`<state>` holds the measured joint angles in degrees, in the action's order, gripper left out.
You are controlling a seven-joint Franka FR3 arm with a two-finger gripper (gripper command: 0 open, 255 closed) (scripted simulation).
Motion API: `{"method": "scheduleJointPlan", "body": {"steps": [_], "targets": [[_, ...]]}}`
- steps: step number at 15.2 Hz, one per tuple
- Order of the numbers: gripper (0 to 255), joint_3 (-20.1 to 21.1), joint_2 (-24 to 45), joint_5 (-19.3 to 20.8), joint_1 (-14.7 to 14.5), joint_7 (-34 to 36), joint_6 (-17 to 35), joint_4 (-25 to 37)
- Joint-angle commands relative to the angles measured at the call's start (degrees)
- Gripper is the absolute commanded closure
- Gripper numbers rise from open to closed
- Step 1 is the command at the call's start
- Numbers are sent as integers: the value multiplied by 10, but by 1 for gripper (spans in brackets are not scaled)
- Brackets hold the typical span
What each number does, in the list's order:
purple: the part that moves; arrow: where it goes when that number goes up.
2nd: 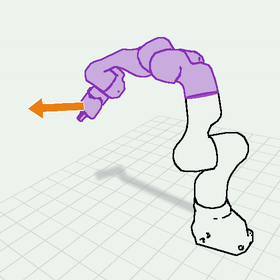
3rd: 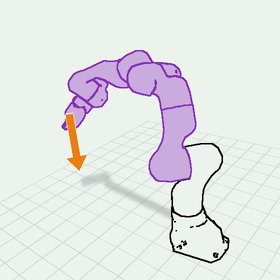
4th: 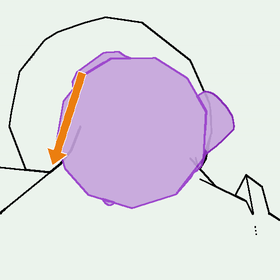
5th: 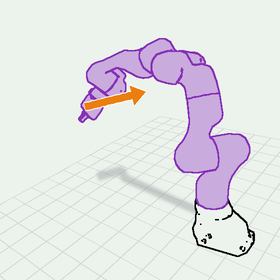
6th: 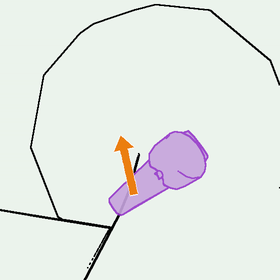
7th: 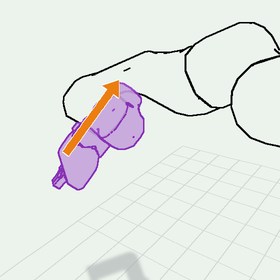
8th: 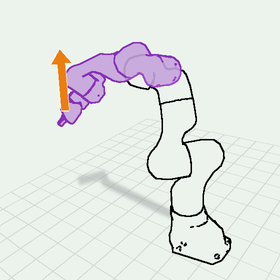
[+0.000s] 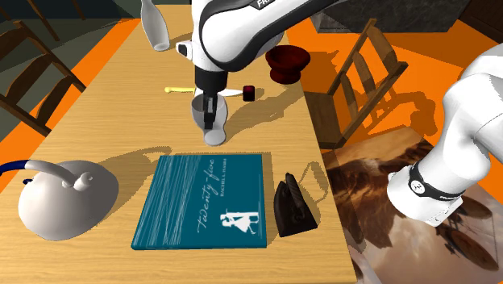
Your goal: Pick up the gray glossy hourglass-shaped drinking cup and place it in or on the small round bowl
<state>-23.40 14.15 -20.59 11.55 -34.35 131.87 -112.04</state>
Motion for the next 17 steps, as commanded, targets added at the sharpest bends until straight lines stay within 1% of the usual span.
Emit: {"method": "scheduleJointPlan", "body": {"steps": [1,17], "targets": [[255,-2,-6,6,-1,6,-11,6],[255,-12,-53,49,-7,48,-116,73]]}}
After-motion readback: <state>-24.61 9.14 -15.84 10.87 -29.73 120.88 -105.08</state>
